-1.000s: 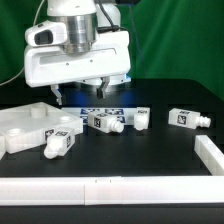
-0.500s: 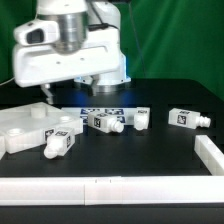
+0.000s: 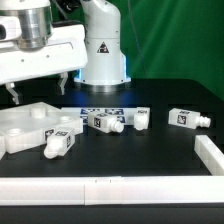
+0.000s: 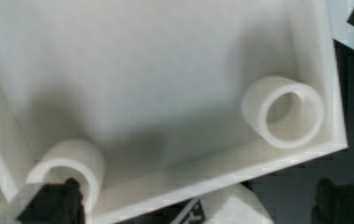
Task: Assemble one leg
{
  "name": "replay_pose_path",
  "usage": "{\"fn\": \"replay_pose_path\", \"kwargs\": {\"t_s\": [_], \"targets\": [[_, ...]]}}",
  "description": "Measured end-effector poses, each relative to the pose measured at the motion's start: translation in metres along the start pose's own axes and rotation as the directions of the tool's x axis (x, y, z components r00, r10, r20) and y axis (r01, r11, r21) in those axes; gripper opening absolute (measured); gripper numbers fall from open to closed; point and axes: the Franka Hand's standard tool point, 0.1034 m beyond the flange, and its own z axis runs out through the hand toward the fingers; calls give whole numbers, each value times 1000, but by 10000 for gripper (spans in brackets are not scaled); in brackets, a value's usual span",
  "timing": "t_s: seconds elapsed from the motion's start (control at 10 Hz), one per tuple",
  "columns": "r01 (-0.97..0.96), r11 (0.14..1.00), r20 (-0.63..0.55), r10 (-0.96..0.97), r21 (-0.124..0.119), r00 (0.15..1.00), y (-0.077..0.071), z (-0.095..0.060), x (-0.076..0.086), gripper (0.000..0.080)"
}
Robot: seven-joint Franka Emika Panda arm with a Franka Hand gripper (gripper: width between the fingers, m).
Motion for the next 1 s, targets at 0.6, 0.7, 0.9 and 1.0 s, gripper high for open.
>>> {"fn": "replay_pose_path", "kwargs": {"t_s": [0.6, 0.7, 0.9, 1.0], "targets": [[19, 1000, 25, -20, 11, 1000, 32, 7, -29, 649], [19, 1000, 25, -19, 10, 1000, 32, 8, -29, 649], [20, 1000, 26, -20, 11, 999, 32, 8, -29, 649], [-20, 1000, 15, 20, 2, 1000, 33, 8, -30, 649]]}}
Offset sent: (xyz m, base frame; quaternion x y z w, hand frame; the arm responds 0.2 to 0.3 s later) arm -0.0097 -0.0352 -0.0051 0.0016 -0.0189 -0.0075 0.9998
